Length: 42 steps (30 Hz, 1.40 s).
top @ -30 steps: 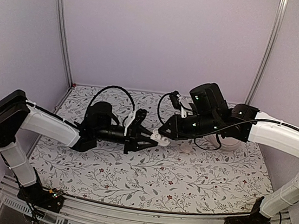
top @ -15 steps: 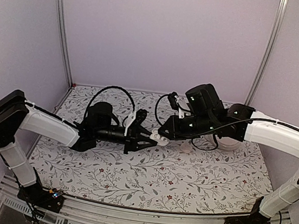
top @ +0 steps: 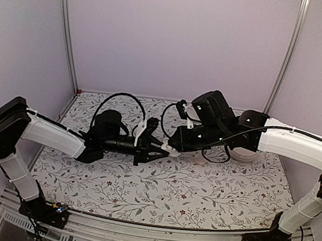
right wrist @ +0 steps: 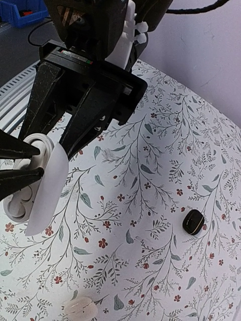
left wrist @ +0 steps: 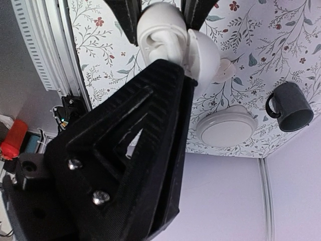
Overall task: Insert the wireless bluetooth earbuds into the charging case
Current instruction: Adjust the left earbud in the left side groove of the charging case, then close the charging case with the earbuds.
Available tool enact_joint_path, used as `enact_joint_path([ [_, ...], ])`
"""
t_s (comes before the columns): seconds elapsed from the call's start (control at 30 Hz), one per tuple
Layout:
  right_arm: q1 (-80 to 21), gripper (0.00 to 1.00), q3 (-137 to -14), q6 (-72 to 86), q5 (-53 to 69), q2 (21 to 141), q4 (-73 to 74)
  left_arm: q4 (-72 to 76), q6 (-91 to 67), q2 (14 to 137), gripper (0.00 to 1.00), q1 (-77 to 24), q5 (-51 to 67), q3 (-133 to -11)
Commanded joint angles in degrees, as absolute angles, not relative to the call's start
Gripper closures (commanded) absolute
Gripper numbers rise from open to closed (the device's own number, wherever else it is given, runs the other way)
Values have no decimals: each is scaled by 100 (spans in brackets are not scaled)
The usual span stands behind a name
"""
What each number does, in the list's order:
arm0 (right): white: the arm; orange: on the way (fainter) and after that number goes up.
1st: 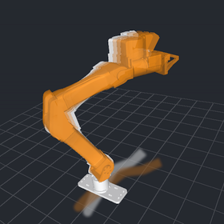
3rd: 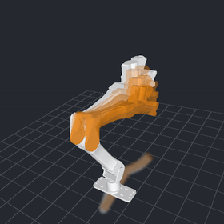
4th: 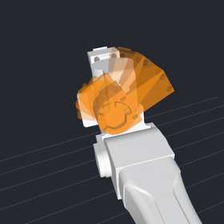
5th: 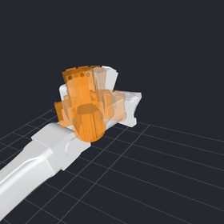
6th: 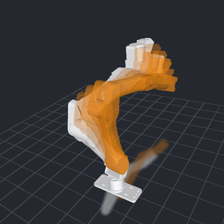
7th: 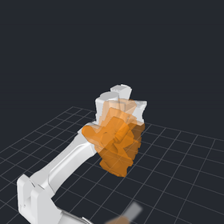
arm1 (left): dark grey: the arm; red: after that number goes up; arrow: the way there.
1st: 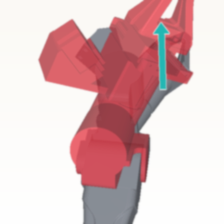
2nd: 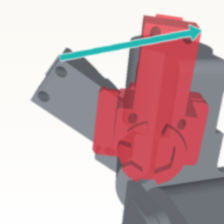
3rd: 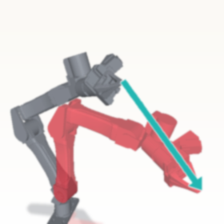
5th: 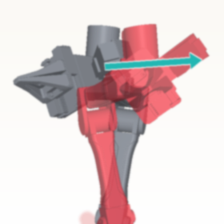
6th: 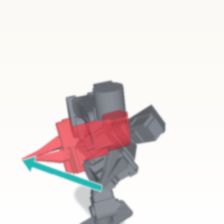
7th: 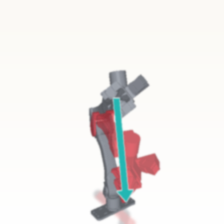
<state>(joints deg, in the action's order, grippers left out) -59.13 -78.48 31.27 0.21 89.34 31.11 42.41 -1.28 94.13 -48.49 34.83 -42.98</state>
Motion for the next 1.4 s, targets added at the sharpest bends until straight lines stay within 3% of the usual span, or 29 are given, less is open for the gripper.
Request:
enact_joint_path([
  [0.0,-5979,89,-7859,3038,43,9026,3398,4758,-100,9113,100,-4871,3458,-4298],
  [0.47,-5321,85,-7888,2918,167,8029,3265,4880,-213,9325,100,-4821,3686,-4246],
  [0.63,-5047,82,-7993,2787,288,8317,3379,5093,-191,9256,100,-4833,3912,-4172],
  [0.9,-5060,69,-8303,2115,989,8914,3306,5196,-305,9308,100,-4839,4125,-4225],
  [1.37,-5490,73,-8034,1720,1295,8598,3217,5492,-1106,9508,100,-4600,4135,-4224],
])
